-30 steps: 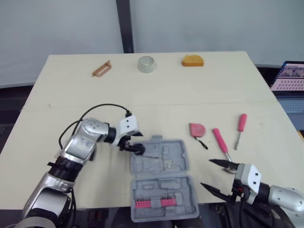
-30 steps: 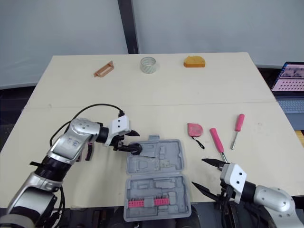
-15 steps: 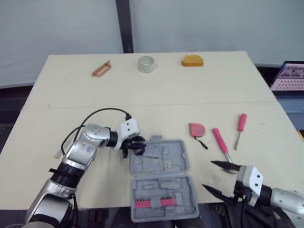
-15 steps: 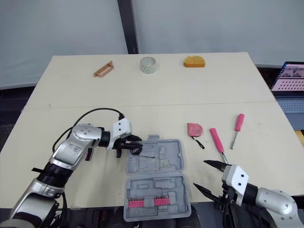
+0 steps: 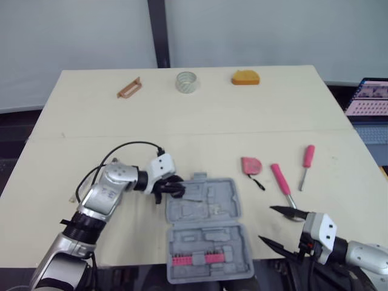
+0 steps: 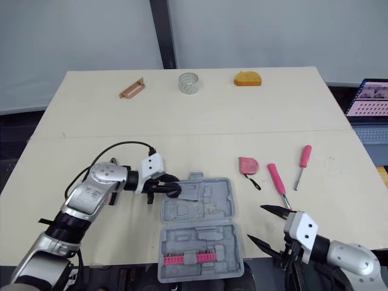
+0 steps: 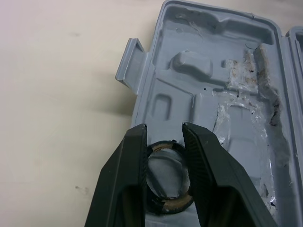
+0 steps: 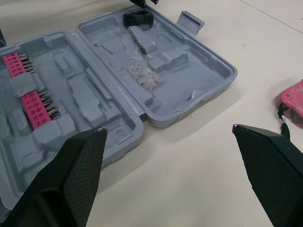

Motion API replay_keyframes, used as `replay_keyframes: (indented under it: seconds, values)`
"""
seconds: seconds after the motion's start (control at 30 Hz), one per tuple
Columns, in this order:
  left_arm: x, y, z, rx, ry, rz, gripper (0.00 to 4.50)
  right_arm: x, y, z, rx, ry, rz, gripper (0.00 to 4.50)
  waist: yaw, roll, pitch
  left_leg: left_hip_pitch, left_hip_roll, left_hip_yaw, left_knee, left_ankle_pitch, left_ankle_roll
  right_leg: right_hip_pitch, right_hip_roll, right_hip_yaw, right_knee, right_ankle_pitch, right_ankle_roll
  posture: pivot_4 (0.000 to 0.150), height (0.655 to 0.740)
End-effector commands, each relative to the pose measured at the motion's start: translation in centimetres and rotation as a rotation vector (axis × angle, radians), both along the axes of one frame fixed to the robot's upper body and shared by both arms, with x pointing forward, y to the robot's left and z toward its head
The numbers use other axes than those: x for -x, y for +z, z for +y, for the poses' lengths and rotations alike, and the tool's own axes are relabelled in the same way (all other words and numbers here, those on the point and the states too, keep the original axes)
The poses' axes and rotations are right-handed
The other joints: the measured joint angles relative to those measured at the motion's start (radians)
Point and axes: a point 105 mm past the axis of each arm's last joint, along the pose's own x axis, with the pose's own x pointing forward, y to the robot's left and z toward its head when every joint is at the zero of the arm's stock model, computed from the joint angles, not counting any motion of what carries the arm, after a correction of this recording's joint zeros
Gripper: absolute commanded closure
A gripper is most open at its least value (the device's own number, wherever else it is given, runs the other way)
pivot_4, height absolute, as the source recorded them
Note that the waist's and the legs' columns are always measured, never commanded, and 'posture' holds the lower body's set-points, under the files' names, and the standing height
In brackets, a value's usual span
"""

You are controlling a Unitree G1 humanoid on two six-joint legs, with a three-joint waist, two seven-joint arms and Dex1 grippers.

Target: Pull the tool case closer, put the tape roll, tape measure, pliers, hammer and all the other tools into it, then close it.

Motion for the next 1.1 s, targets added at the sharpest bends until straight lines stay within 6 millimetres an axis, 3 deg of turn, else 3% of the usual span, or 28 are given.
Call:
replay_keyframes:
  seconds: [0.03,0.57,1.1]
  values:
    - [-0.1,0.5,0.1,0.008,0.003,-0.050,3.20,0.1,0.6,-0.2,-0.005,0.000,-0.029,0.00,0.001,0.000,0.000,0.000,0.000,0.000,0.000,0.000,0.000,0.000,0.000,0.000,0.000,0.000,0.000,0.150,0.7400]
    - [0.6,-1.9,0.9,-0.077,-0.010,-0.095,3.20,0.0,0.5,-0.1,-0.014,-0.002,-0.033,0.00,0.000,0.000,0.000,0.000,0.000,0.000,0.000,0.000,0.000,0.000,0.000,0.000,0.000,0.000,0.000,0.150,0.7400]
    - [0.5,-3.2,2.0,-0.010,0.048,-0.075,3.20,-0.5,1.0,0.3,-0.095,-0.023,-0.094,0.00,-0.001,0.000,-0.001,0.001,0.000,0.000,0.000,0.000,0.000,0.001,0.000,0.000,0.000,0.000,0.000,0.150,0.7400]
